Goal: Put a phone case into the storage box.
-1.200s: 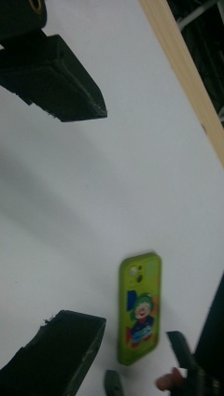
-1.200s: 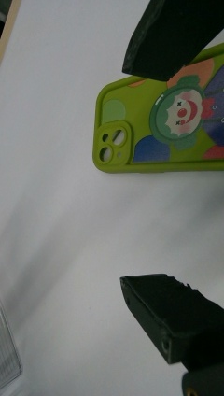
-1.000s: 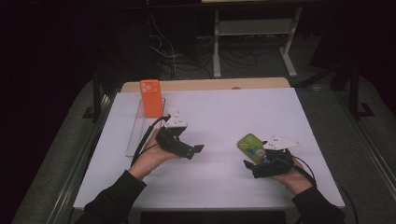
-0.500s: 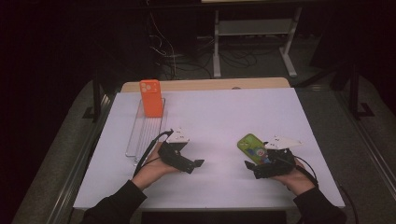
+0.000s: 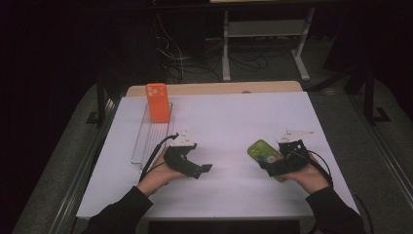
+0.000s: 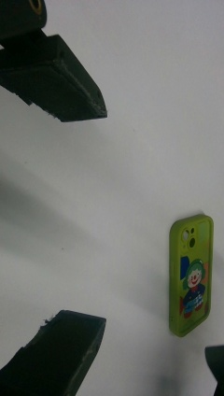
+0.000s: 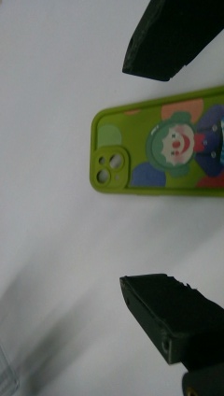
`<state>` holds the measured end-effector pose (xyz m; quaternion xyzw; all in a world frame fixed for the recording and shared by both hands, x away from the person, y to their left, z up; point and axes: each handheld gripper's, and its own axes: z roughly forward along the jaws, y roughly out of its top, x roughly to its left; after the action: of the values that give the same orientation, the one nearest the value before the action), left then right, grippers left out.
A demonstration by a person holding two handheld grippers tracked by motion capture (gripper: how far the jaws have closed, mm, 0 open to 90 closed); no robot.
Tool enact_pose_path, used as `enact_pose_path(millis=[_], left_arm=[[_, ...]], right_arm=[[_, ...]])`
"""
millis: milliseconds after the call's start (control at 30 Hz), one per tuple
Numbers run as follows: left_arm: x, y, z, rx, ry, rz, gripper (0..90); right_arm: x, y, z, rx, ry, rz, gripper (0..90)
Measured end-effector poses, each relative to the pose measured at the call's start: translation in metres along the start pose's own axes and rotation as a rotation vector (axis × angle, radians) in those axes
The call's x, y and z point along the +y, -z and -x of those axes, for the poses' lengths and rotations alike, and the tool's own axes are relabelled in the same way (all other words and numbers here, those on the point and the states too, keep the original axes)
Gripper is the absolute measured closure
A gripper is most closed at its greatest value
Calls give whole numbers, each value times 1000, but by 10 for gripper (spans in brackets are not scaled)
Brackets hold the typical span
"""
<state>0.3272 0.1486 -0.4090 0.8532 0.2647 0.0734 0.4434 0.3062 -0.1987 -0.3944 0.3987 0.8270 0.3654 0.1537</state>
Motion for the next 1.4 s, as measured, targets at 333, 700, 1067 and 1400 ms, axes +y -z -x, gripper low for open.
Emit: enact_pose_path(millis=[333, 700, 1067, 1400], left_arm=[[1, -1, 2, -17, 3, 1, 18], [1, 4, 0, -9, 7, 6, 19], [1, 2, 3, -16, -9, 3, 19], [1, 2, 2, -15, -7, 3, 19]], right_arm=[[14, -5, 19, -1, -43, -18, 0], [11, -6, 31, -17, -56, -94, 6], [-3, -15, 32, -9, -24, -219, 32], [-14, -22, 29, 6, -22, -305, 42]])
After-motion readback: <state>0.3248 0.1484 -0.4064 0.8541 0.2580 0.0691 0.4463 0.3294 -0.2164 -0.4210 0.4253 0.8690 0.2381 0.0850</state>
